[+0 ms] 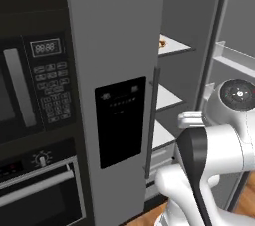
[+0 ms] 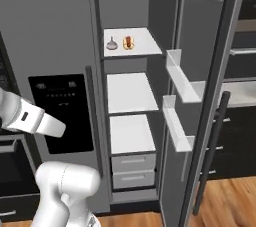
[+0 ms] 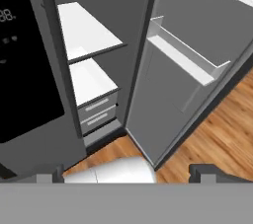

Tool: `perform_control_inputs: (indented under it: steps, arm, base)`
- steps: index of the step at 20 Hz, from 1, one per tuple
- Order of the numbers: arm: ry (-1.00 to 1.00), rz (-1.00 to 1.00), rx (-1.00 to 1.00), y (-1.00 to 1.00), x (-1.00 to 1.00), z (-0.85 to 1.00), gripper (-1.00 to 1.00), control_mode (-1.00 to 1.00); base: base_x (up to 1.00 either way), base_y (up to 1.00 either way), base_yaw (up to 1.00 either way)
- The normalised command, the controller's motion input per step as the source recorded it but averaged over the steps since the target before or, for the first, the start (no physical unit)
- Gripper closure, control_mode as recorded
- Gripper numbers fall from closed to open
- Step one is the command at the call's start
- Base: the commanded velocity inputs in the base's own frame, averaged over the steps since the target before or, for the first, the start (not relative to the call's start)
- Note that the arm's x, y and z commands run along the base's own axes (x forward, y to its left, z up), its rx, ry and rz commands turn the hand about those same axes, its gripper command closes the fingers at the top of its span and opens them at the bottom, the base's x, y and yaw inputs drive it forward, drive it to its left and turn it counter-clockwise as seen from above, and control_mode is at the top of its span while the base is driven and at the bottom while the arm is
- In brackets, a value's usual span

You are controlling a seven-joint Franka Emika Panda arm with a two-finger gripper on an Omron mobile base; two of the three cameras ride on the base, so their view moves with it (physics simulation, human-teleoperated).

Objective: Retrieve the bottle and the shaker from the cabinet and place them next to the mixing bowl on the counter. Then add garlic from the fridge to the mixing bowl.

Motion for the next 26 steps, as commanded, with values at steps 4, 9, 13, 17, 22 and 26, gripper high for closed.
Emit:
perform_control_inputs:
  steps: [4,9,13,17,22,26]
  arm:
    - [0.0,0.0,0.0,0.0,0.0,0.0,-1.0,1.0]
    - [0.0,0.0,0.0,0.0,0.0,0.0,-1.0,1.0]
    - [0.0,0.0,0.0,0.0,0.0,0.0,-1.0,1.0]
    - [0.0,0.0,0.0,0.0,0.0,0.0,-1.0,1.0]
    - [0.0,0.0,0.0,0.0,0.0,0.0,-1.0,1.0]
    - [0.0,0.0,0.0,0.0,0.0,0.0,-1.0,1.0]
  base:
    - [0.27,-0.28,0.15]
    - [0.23,-0.37,0.19]
    - [0.29,-0.43,0.18]
    - [0.42,-0.29,0.18]
    - [0.42,-0.25,0.18]
    - [0.33,-0.34,0.15]
